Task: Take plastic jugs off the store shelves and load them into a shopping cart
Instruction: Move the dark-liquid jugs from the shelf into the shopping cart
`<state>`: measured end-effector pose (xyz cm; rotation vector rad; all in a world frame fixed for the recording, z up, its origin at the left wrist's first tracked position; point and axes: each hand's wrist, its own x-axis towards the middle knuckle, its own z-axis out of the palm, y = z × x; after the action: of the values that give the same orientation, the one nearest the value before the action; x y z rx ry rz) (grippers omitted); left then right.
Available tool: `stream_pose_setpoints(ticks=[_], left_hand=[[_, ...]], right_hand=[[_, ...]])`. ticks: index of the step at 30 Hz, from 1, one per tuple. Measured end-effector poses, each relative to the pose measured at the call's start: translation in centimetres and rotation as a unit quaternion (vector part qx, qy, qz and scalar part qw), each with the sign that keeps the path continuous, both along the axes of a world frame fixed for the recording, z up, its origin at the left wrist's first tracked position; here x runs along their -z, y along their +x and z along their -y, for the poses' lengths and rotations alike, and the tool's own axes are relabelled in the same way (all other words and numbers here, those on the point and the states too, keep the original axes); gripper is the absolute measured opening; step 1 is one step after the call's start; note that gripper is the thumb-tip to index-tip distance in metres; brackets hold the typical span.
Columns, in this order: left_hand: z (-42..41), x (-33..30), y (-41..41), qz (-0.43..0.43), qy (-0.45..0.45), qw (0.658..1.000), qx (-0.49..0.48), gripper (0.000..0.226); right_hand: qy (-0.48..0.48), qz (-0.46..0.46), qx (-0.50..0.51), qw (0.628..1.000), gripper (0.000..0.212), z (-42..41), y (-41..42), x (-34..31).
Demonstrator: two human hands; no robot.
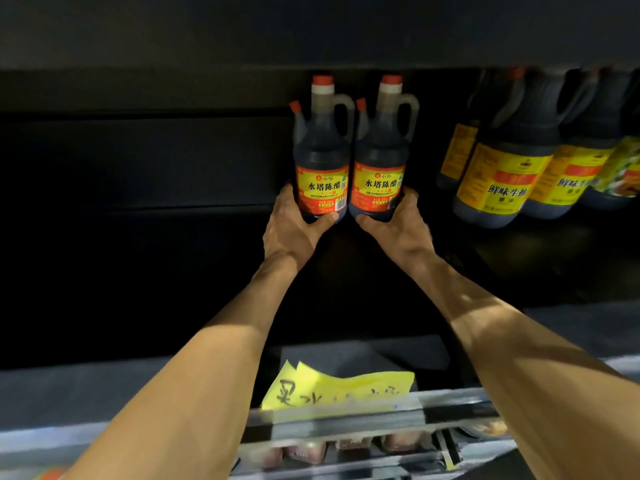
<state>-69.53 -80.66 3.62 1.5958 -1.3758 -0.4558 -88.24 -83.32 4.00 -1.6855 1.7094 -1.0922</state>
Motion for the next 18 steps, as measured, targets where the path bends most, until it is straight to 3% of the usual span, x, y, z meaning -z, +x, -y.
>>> stream_pose_setpoints(ticks=[3, 6, 10, 14, 18], left_hand=[[-1.3, -0.6, 0.1, -0.059, 0.031, 0.998, 0.000, 0.102], [-4.2, -1.0, 0.5, -0.113, 0.045, 0.993, 0.002, 0.086], [-9.9, -1.7, 1.1, -0.060, 0.086, 0.994, 0.000, 0.069], [-15.2, -4.4, 1.5, 0.019, 0.146, 0.989, 0.024, 0.063], [-21.7, -7.8, 3.7, 0.120, 0.139, 0.983, 0.014, 0.064]], right_hand=[[0.005, 0.011, -0.006, 1.000, 0.112, -0.7, -0.6, 0.1], [0.044, 0.047, -0.021, 0.998, 0.117, -2.5, -1.1, -0.5], [0.112, 0.067, -0.061, 0.990, 0.110, -6.4, -1.6, -1.3], [0.175, -0.056, -0.125, 0.975, 0.102, -11.3, -1.3, -4.0], [0.139, -0.175, -0.214, 0.951, 0.098, -15.9, 0.9, -7.9]])
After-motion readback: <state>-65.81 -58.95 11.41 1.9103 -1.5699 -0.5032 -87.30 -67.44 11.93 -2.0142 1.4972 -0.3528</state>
